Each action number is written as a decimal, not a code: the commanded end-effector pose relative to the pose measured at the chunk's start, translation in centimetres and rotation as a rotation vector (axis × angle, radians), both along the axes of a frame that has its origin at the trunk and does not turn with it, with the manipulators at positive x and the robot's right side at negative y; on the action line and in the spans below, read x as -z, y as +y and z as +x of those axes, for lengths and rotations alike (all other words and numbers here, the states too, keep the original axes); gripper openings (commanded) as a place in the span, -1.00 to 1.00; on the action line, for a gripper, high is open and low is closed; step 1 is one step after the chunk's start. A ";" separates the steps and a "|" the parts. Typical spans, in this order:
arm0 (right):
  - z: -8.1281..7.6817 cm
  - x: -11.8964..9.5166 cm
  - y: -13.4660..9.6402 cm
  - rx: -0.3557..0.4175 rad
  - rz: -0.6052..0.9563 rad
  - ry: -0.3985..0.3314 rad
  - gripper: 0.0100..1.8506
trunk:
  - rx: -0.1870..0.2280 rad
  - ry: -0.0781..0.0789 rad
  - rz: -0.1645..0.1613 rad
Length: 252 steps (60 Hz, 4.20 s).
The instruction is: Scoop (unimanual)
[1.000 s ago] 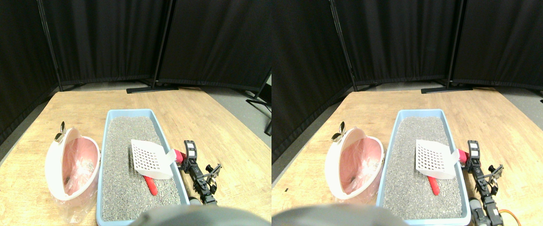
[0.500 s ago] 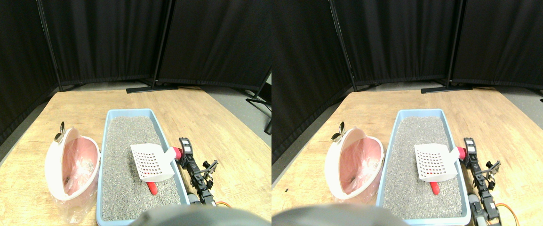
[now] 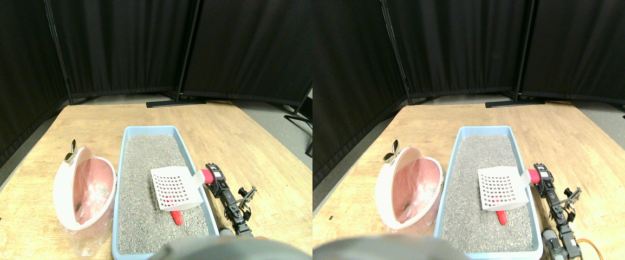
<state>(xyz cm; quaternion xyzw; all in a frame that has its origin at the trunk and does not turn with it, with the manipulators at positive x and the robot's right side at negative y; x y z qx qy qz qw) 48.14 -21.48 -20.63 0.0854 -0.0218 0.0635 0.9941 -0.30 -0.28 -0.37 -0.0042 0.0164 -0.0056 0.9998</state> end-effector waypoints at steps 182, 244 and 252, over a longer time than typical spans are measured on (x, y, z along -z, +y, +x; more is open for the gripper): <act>-1.0 -15.2 0.1 -0.238 -0.937 -0.270 -0.95 | -0.010 -0.009 -0.112; -4.2 -5.2 5.6 -0.399 -1.030 -0.056 -0.95 | -0.036 -0.003 -0.123; -5.2 -4.5 6.5 -0.440 -0.940 -0.033 -0.95 | -0.037 0.000 -0.123</act>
